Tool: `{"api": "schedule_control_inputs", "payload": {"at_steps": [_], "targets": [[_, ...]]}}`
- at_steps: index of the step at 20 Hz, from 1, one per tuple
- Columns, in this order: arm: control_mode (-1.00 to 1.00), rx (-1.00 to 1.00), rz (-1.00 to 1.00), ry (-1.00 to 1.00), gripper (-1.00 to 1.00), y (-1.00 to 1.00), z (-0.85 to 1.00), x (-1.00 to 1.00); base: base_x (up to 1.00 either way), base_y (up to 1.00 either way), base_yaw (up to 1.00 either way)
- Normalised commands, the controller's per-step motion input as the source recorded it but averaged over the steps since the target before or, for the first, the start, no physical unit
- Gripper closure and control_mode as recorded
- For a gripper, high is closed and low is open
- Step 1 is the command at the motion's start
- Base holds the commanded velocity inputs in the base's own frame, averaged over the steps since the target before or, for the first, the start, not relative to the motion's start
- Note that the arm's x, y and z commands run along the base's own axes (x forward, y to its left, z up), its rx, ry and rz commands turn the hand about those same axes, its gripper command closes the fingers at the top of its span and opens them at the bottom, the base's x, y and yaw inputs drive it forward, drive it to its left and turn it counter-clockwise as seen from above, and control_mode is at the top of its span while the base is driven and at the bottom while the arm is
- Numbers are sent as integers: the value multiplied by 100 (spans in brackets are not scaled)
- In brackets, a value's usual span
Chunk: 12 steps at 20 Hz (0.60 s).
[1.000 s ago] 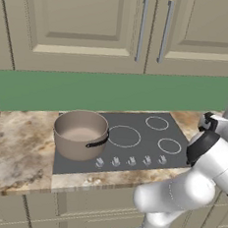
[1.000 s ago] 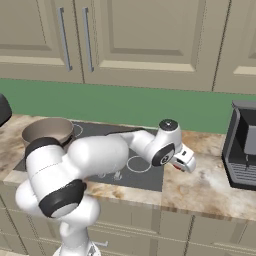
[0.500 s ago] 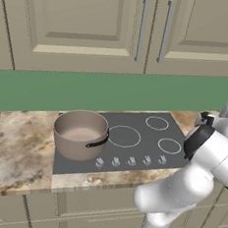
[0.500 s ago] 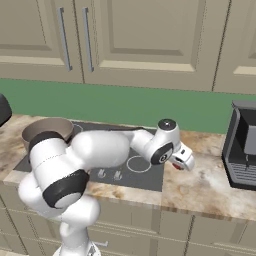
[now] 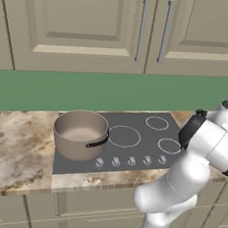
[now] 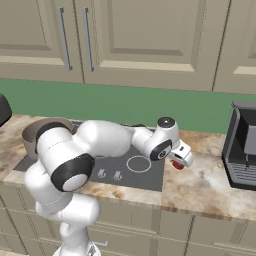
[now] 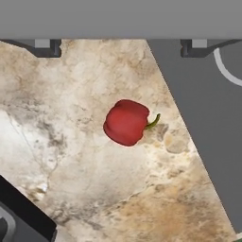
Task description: Turn on the burner for the pot on the stove. Wait thirty seconds for the pot to heat up. Then add the bell pepper to the pot.
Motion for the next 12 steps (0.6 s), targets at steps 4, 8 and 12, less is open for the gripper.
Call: {"api": "schedule_control_inputs", "payload": {"at_steps": [4,8,12], "targets": [[-100,0,0,0,-100,-3,-11,16,0,0,0],[-100,0,0,0,-100,-3,-10,24,0,0,0],[-100,0,0,0,-100,-3,-13,32,0,0,0]]}}
